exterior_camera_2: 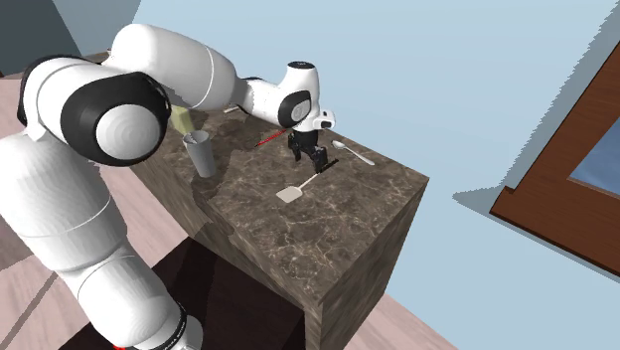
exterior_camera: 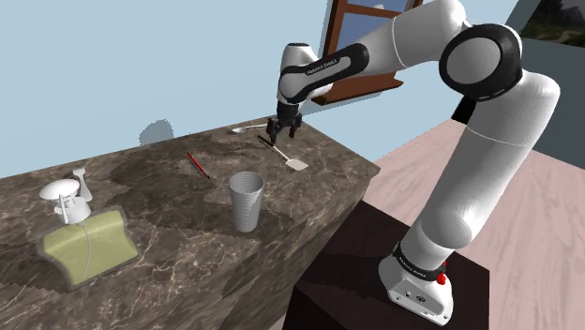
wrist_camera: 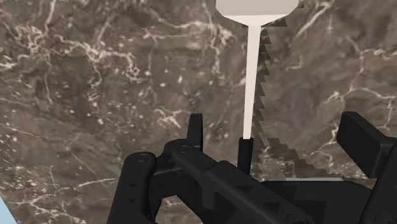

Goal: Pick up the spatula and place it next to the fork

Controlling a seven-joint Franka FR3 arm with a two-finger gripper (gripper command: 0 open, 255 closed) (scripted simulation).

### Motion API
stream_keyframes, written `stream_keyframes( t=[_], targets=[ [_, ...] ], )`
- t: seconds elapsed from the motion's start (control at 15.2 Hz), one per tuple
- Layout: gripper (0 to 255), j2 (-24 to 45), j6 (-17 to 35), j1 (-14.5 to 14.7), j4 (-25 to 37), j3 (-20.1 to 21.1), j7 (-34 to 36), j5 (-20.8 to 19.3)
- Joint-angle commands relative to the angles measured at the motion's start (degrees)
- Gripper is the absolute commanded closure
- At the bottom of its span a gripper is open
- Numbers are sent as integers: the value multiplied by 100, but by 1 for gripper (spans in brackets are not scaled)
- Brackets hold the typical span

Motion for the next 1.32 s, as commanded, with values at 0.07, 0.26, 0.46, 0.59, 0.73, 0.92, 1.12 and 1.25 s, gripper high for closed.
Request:
stream_keyframes(
  t=[0.07, 0.26, 0.46, 0.59, 0.73, 0.92, 1.12, 1.25],
  targets=[
    [0, 340, 216, -29, 162, -28, 44, 30],
    [0, 473, 419, -29, 91, -30, 45, 28],
    [0, 642, 658, -30, 21, -31, 48, 24],
    [0, 642, 658, -30, 21, -31, 48, 24],
    [0, 642, 658, -30, 21, -31, 48, 24],
    [0, 642, 658, -30, 21, -31, 48, 24],
    [255, 642, 657, -30, 22, -31, 48, 24],
    [255, 642, 657, -30, 22, -31, 48, 24]
  ],
)
